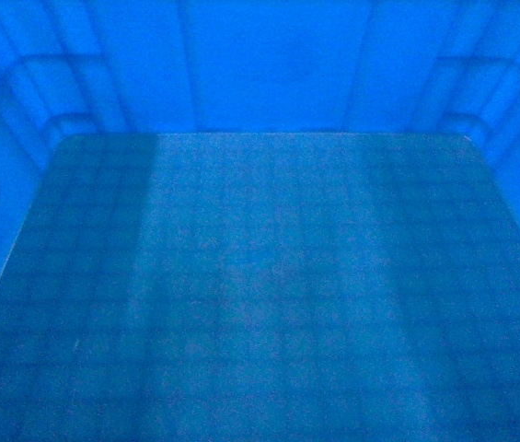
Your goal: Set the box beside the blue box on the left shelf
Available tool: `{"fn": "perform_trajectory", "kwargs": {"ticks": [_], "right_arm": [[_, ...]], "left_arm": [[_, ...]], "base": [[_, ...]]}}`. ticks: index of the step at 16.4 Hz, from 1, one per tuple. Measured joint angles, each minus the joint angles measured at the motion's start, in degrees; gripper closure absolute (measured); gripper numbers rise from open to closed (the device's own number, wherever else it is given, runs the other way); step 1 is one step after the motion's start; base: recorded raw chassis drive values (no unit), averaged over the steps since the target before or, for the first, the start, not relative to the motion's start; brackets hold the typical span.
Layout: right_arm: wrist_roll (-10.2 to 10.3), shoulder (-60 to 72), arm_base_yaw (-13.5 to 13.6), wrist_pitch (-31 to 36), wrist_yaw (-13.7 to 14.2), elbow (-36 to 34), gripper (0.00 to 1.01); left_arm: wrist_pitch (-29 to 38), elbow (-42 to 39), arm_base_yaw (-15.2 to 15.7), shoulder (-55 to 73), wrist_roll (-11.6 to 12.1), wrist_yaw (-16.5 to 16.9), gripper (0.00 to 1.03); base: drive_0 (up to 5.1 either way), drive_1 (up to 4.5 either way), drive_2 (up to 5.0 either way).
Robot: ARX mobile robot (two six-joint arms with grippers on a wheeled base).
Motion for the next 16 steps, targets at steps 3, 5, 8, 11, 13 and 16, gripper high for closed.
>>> {"fn": "perform_trajectory", "kwargs": {"ticks": [3,5,8,11,13,16], "right_arm": [[0.00,0.00,0.00,0.04,-0.02,0.00,0.89],[0.00,0.02,0.00,0.02,-0.02,0.00,0.89],[-0.02,0.00,0.00,0.11,-0.02,0.00,0.89],[-0.02,0.00,0.00,0.00,0.00,0.00,0.89],[-0.04,0.02,0.00,0.22,-0.02,0.00,0.89],[-0.04,0.02,0.00,0.09,0.00,0.00,0.89]], "left_arm": [[-0.07,0.00,0.02,0.07,0.00,-0.07,0.95],[-0.09,0.00,0.02,0.07,0.00,-0.04,0.95],[-0.24,0.00,0.02,-0.22,-0.11,-0.09,0.95],[-0.13,0.00,0.02,-0.07,-0.13,-0.07,0.95],[-0.04,0.00,0.02,-0.07,-0.13,-0.09,0.95],[-0.07,0.00,0.02,-0.04,-0.13,-0.09,0.95]], "base": [[0.0,0.00,0.0],[0.0,1.98,-2.0],[0.0,4.00,-4.0],[0.0,4.00,-4.1],[0.0,4.04,-4.1],[-0.1,4.00,-4.2]]}}
